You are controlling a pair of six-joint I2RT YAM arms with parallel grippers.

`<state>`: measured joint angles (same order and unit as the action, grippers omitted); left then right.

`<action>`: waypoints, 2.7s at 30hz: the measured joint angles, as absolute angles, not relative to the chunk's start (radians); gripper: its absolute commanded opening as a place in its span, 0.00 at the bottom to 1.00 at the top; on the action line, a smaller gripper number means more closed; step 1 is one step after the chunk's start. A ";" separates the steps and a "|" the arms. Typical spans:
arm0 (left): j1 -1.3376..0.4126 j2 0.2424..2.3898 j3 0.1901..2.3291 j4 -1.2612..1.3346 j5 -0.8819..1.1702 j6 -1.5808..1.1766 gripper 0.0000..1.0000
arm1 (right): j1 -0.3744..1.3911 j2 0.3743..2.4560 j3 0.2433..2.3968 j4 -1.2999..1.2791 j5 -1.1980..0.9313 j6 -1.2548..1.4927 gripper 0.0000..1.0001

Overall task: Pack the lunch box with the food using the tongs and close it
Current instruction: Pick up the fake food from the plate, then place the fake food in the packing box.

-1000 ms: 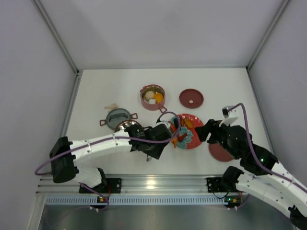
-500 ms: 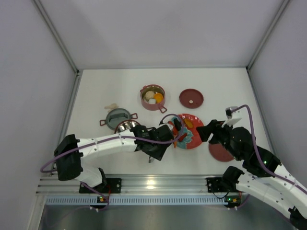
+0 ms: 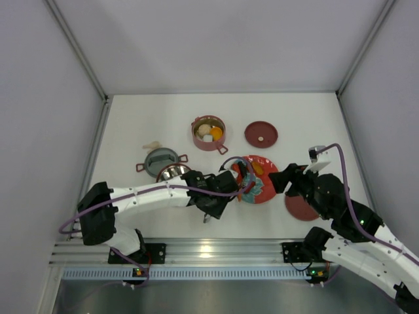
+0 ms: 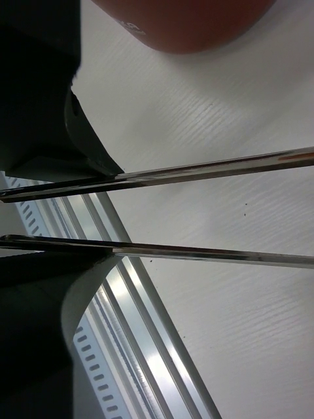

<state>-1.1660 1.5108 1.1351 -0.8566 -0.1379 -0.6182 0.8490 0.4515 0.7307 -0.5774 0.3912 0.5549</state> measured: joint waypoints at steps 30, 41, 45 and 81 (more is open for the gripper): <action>-1.166 1.577 1.214 -0.857 -0.153 -0.607 0.35 | 0.849 0.439 0.718 -0.584 0.396 0.554 0.62; -1.166 1.580 1.226 -0.867 -0.183 -0.608 0.16 | 0.849 0.439 0.718 -0.584 0.396 0.554 0.62; -1.166 1.576 1.238 -0.869 -0.201 -0.608 0.14 | 0.849 0.439 0.718 -0.584 0.396 0.554 0.62; -1.166 1.163 1.281 -1.067 -0.267 -0.664 0.10 | 0.849 0.485 0.718 -0.583 0.395 0.554 0.61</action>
<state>-1.1660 1.1629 1.2808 -1.0672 -0.2668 -0.6636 0.8490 0.4850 0.7177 -0.5827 0.3954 0.5545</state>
